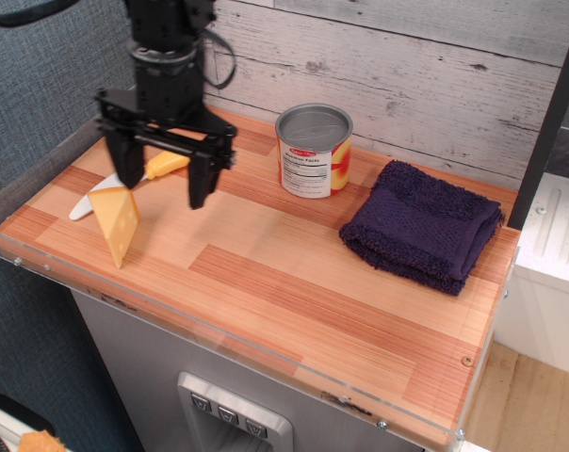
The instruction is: Move the cheese next to the knife.
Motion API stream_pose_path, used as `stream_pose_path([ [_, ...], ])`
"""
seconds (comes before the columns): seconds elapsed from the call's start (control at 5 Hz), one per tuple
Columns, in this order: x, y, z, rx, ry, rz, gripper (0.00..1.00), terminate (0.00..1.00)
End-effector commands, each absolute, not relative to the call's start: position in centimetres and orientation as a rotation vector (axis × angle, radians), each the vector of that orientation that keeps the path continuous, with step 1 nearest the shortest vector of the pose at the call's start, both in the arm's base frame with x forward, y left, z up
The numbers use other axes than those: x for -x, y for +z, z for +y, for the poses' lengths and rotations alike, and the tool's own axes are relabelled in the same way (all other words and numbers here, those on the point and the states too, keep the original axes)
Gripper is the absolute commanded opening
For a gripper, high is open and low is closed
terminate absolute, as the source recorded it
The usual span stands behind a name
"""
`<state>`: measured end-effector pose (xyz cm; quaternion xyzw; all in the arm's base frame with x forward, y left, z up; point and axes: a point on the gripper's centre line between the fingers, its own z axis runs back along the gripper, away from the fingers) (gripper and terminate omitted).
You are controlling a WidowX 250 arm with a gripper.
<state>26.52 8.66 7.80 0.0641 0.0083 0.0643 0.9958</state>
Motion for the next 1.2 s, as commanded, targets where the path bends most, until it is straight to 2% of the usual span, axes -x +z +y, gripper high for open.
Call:
stream_pose_path([
  [0.0, -24.6, 11.9, 4.2, -0.142, -0.084, -0.116, 1.00, 0.00],
  [0.6, -22.2, 14.8, 1.5, -0.082, -0.101, -0.171, 1.00, 0.00],
  [0.8, -22.2, 14.8, 1.5, -0.082, -0.101, -0.171, 1.00, 0.00],
  [1.0, -22.2, 14.8, 1.5, -0.082, -0.101, -0.171, 1.00, 1.00],
])
